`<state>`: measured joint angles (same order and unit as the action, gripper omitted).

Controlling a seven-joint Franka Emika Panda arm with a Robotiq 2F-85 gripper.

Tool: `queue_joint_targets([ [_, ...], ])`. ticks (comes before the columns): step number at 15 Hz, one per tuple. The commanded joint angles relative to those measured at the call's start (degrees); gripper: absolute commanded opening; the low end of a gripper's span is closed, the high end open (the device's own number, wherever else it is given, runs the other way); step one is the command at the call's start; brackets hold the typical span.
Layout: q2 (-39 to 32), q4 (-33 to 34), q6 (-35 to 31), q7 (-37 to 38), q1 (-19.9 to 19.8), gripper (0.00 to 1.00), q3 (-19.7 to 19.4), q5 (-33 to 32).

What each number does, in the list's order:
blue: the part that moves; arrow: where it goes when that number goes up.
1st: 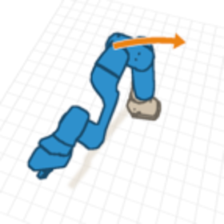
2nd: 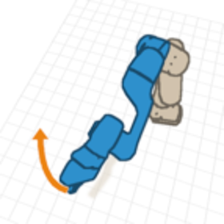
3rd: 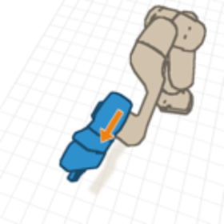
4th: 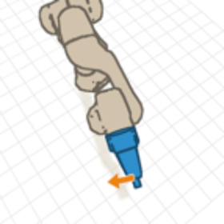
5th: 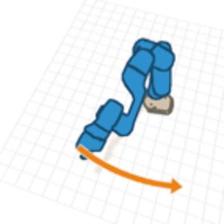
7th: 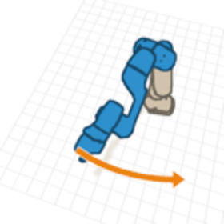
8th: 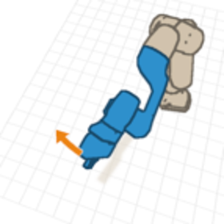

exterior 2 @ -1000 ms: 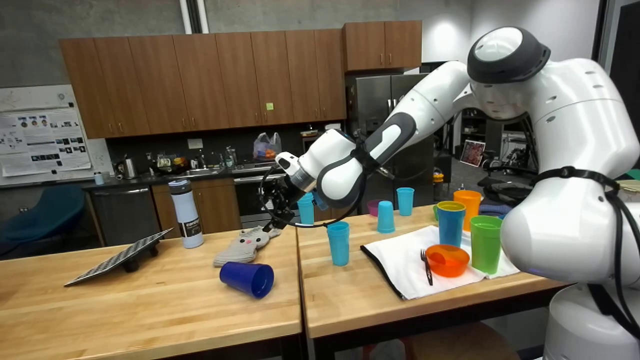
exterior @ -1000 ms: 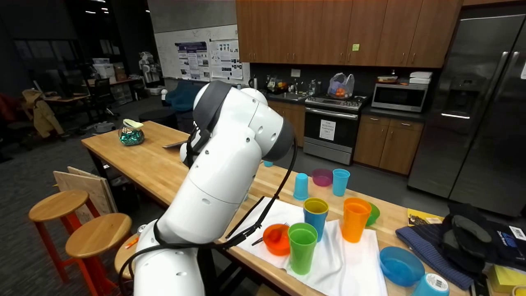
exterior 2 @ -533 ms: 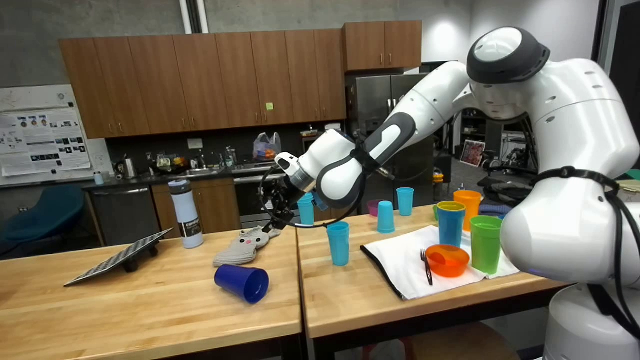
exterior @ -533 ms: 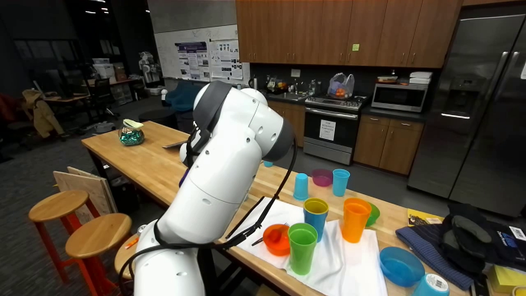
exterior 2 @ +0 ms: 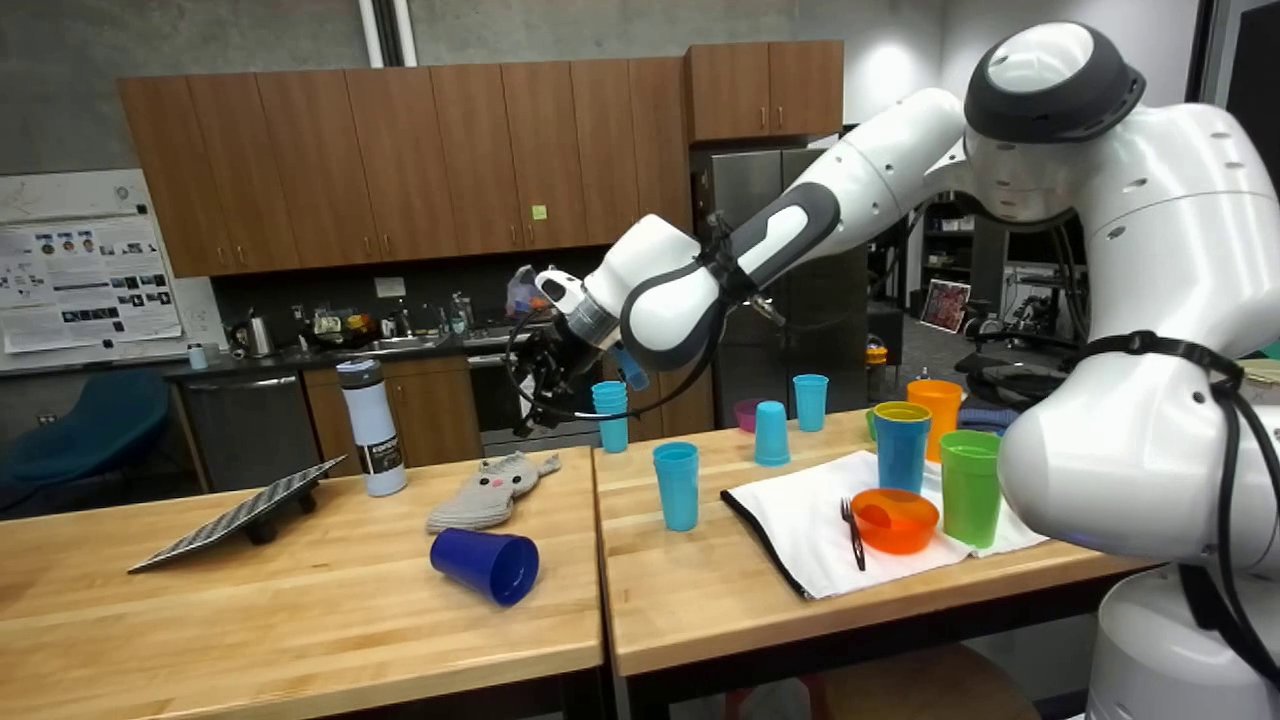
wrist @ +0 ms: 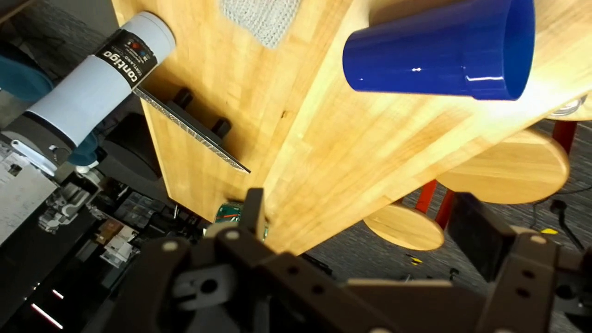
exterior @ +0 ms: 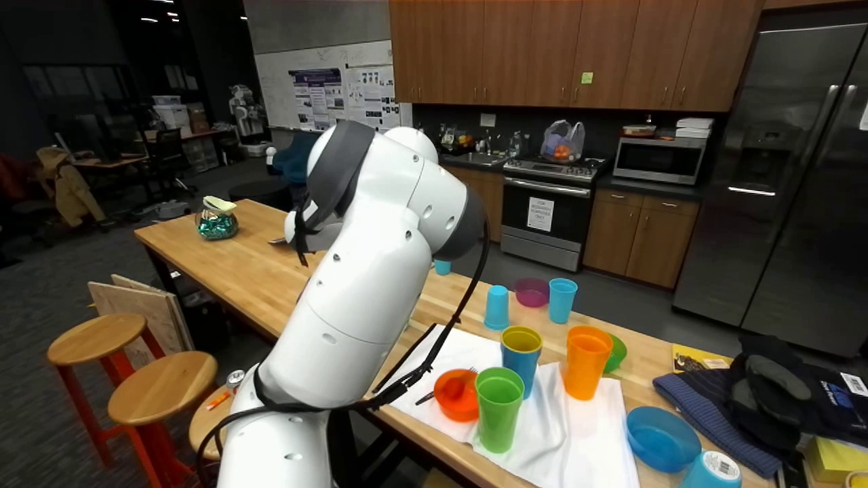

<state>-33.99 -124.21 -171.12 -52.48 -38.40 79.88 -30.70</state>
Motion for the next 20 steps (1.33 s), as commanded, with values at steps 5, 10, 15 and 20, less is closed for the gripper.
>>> queue_joint_targets([
  [5, 3.5, 1.0, 6.0, -0.3, -2.6, 1.00, 4.0, 4.1],
  [10, 3.4, 0.7, 5.7, -0.5, -2.2, 1.00, 3.1, 4.1],
  [15, 3.4, 0.7, 5.6, -0.5, -2.1, 1.00, 3.1, 4.1],
  [20, 3.4, 0.7, 5.5, -0.5, -2.1, 1.00, 3.0, 4.1],
])
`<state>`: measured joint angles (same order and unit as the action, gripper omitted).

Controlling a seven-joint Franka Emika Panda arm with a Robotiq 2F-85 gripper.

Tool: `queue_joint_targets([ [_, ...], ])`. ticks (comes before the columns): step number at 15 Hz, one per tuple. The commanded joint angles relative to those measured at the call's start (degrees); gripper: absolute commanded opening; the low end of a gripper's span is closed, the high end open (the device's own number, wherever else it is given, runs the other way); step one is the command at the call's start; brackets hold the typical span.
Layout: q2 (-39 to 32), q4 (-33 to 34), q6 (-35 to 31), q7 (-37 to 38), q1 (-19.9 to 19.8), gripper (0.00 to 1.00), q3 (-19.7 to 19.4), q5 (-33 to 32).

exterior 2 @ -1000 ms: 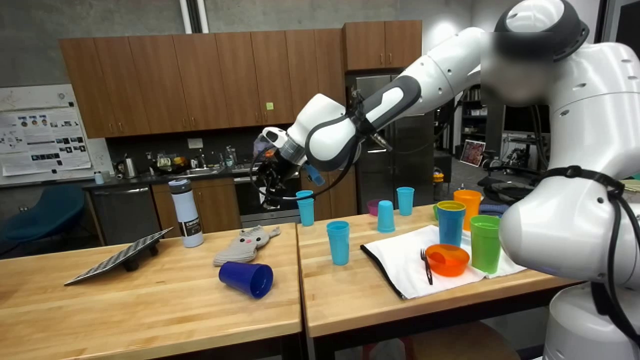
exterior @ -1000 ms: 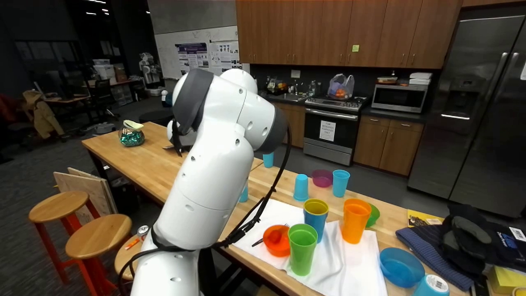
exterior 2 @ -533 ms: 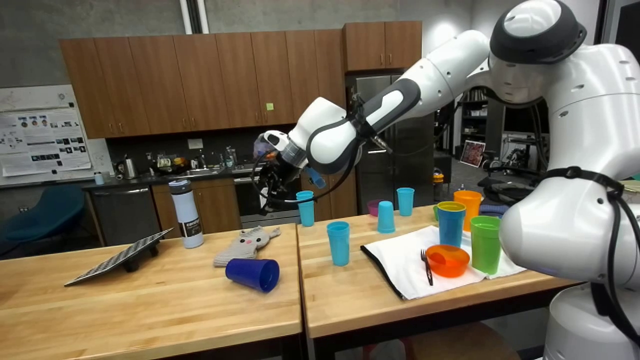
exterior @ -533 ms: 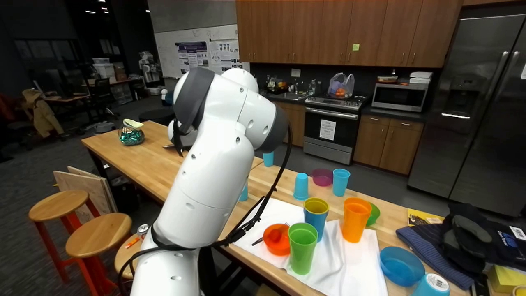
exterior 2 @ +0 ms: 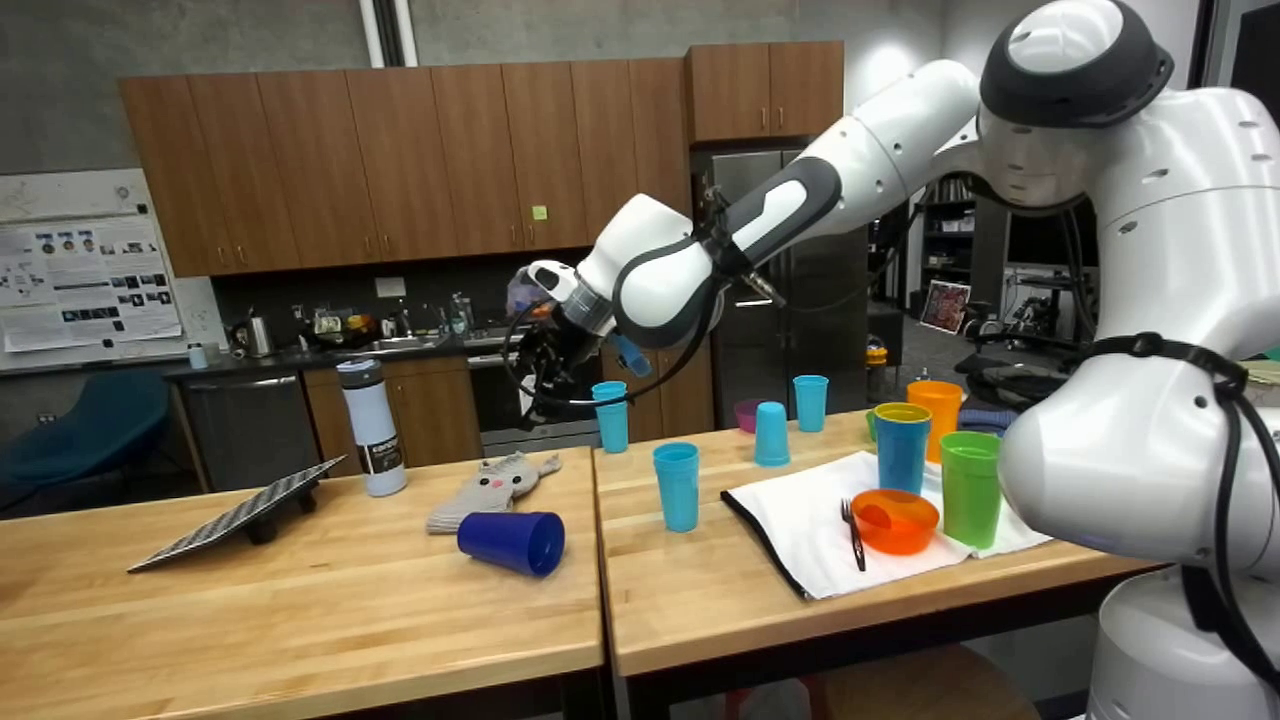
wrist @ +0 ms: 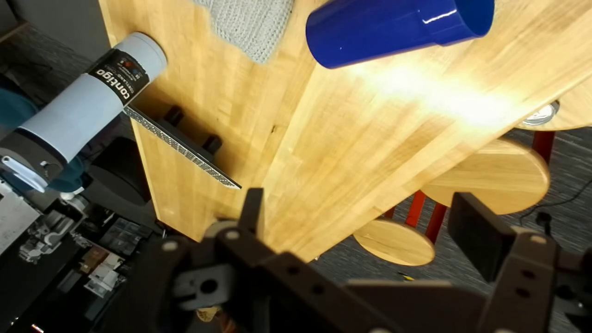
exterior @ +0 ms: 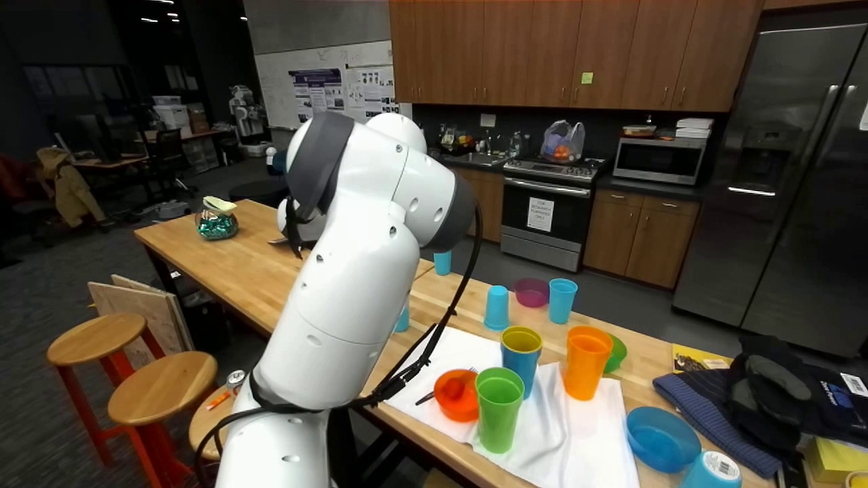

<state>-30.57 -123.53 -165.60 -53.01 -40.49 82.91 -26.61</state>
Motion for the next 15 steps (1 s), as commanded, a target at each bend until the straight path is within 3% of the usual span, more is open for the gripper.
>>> queue_joint_targets([
  [1, 0.0, 0.0, 0.0, 0.0, 0.0, 1.00, 0.0, 0.0],
  [4, 0.0, 0.0, 0.0, 0.0, 0.0, 1.00, 0.0, 0.0],
  [7, 3.1, 4.2, 4.4, -7.2, 4.6, 1.00, -4.2, 0.9],
  [10, 9.4, 8.7, 5.7, -8.3, 9.4, 1.00, -11.9, 2.1],
  [12, 12.2, 10.2, 5.4, -1.6, 11.0, 1.00, -14.9, -2.1],
  [15, 17.6, 12.2, 8.0, 6.7, 17.9, 1.00, -21.8, -6.3],
])
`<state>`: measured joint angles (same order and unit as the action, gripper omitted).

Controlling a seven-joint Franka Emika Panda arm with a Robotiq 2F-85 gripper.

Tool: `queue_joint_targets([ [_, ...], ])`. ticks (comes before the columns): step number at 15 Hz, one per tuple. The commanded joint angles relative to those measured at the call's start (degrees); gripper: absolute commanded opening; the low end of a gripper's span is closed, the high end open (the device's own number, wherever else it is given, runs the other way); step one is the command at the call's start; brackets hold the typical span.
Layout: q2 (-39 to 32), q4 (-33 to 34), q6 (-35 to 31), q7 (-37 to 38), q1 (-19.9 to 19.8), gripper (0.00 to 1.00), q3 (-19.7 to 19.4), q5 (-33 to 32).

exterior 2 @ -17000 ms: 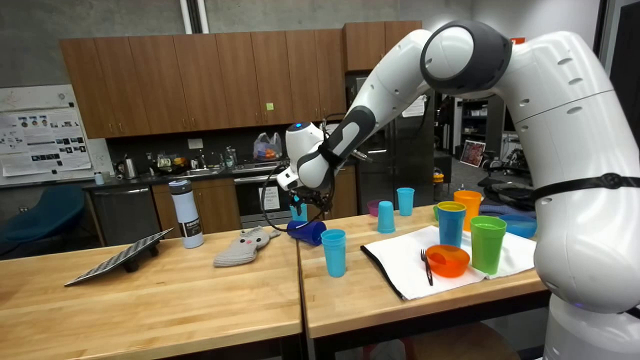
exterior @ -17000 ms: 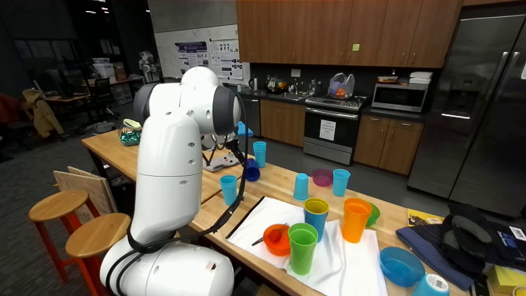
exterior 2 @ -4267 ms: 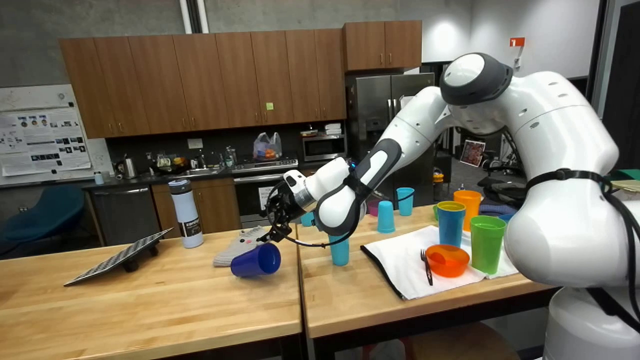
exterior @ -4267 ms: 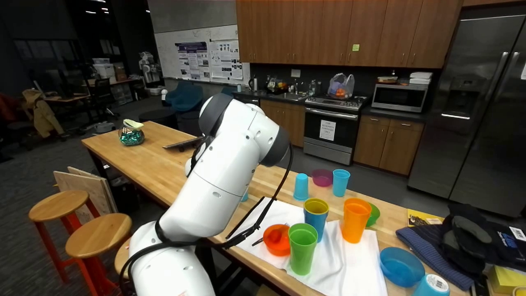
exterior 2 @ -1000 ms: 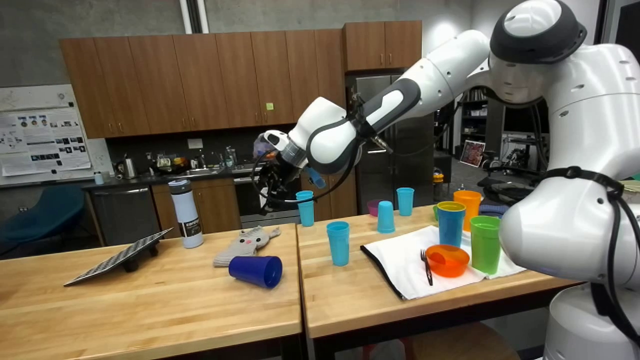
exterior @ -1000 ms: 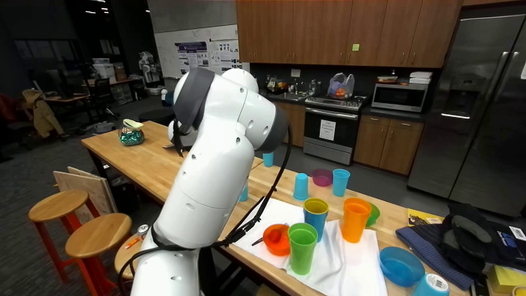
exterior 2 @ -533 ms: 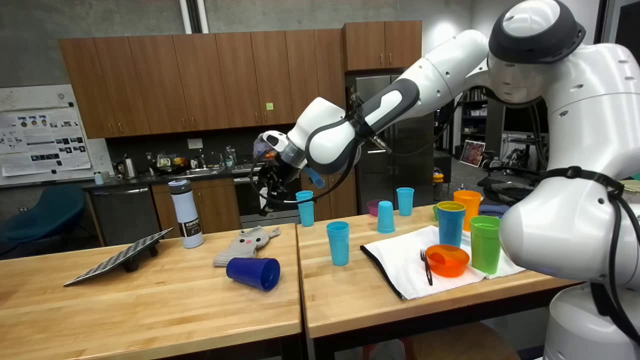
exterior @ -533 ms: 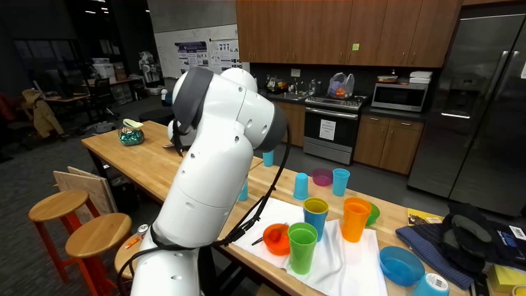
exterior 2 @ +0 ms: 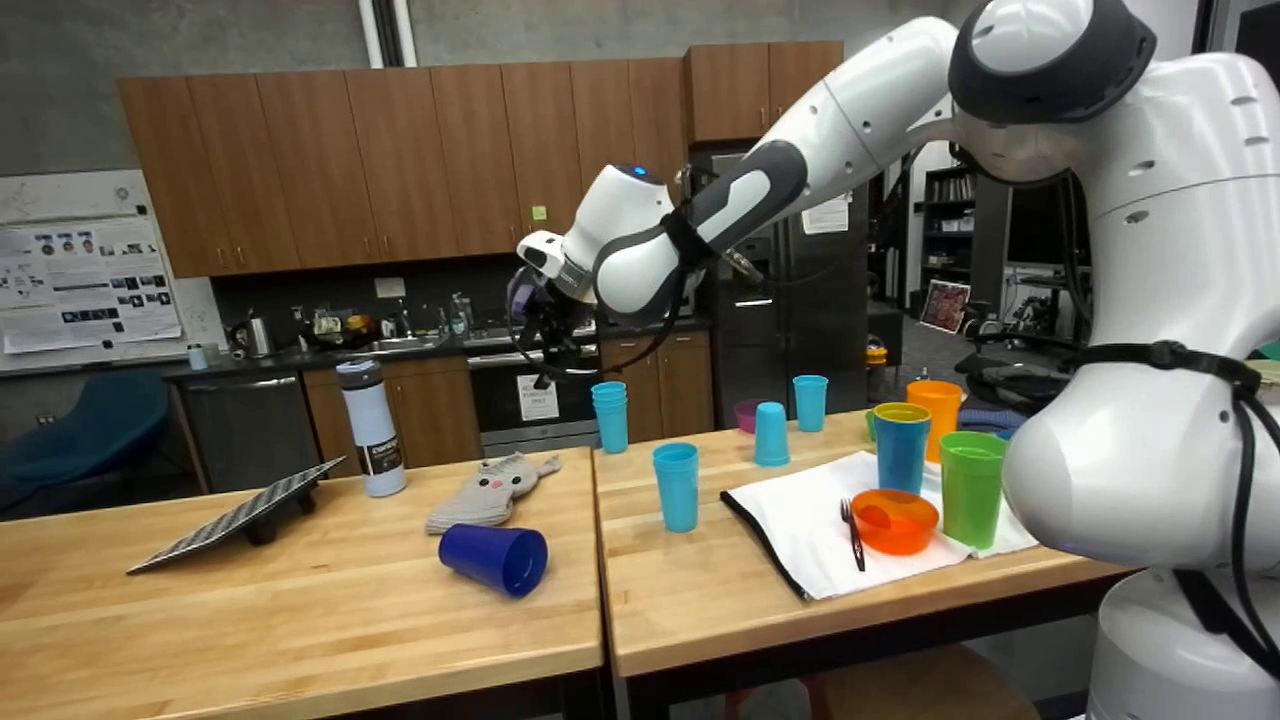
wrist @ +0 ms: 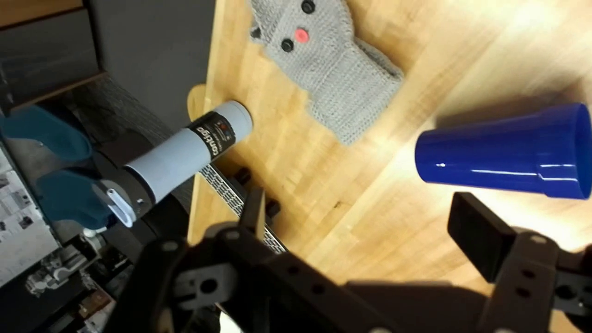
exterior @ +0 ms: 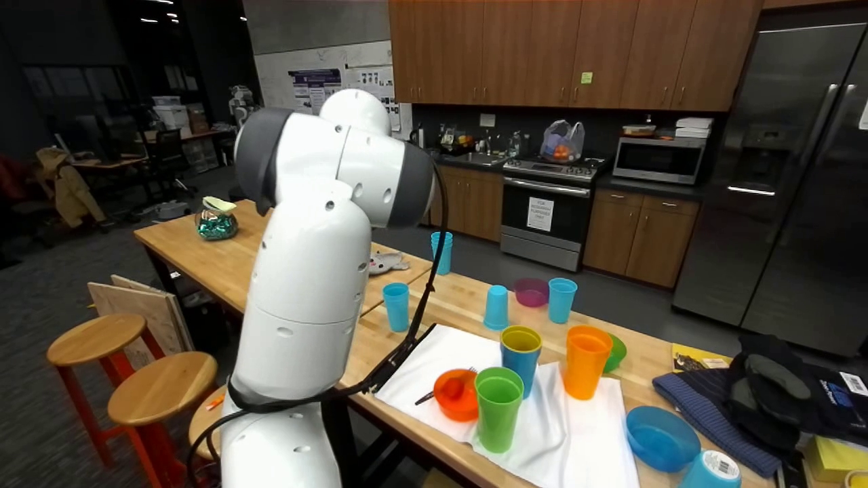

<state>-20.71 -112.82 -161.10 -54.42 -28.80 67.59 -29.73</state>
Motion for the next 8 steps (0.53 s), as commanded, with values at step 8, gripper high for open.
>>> queue_joint_targets([
  [8, 13.0, 3.4, 12.6, 22.0, 31.5, 1.00, -28.0, -3.3],
])
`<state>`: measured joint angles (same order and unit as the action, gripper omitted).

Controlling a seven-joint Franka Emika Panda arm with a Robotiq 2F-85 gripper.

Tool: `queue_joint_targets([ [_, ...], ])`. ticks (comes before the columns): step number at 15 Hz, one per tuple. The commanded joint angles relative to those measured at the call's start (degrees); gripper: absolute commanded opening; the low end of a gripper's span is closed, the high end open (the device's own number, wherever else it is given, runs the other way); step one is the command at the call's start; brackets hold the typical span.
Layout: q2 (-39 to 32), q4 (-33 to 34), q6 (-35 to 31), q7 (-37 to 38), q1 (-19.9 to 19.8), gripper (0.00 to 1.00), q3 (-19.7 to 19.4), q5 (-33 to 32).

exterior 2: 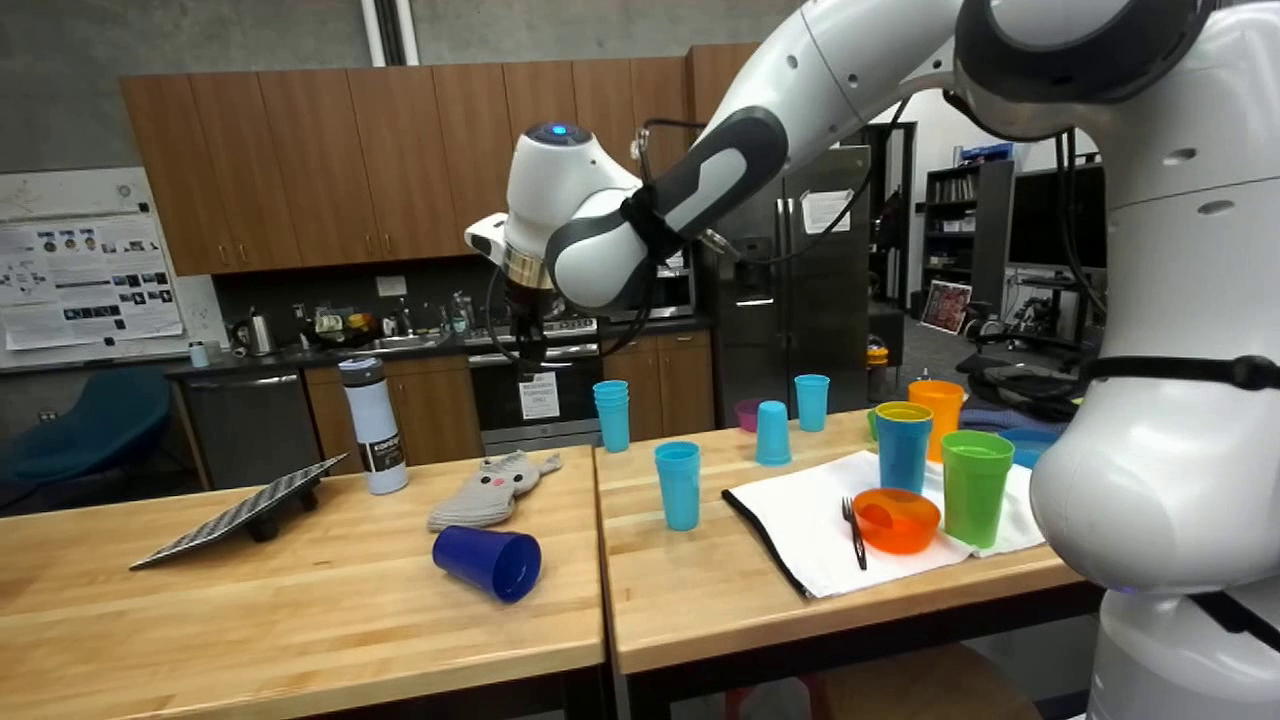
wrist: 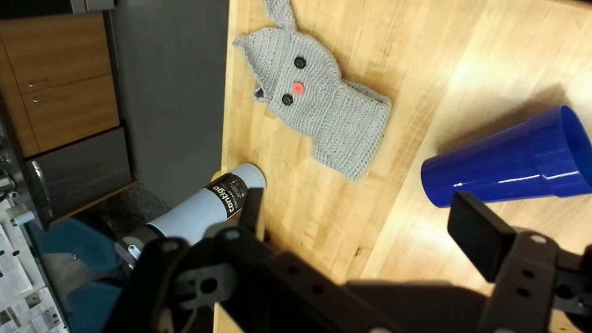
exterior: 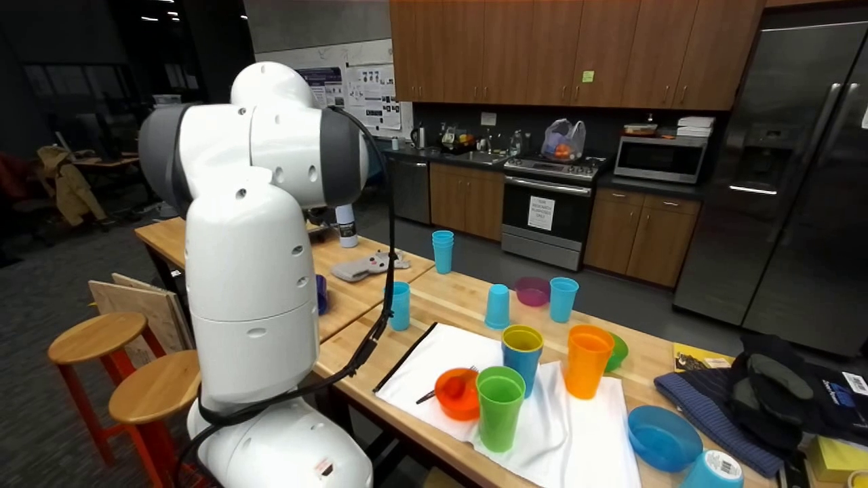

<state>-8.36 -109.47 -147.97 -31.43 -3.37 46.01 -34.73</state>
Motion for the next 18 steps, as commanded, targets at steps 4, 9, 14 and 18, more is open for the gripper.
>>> queue_joint_targets([
  [4, -0.8, 1.4, 3.6, -3.5, 8.2, 1.00, -8.4, 2.3],
  [9, 0.9, -0.7, 13.0, -23.8, 7.2, 1.00, -9.4, 15.8],
  [14, 2.2, -1.2, 15.6, -46.8, 3.9, 1.00, -7.0, 25.1],
  [18, 3.2, -2.5, 15.8, -64.6, 1.9, 1.00, -5.2, 32.2],
])
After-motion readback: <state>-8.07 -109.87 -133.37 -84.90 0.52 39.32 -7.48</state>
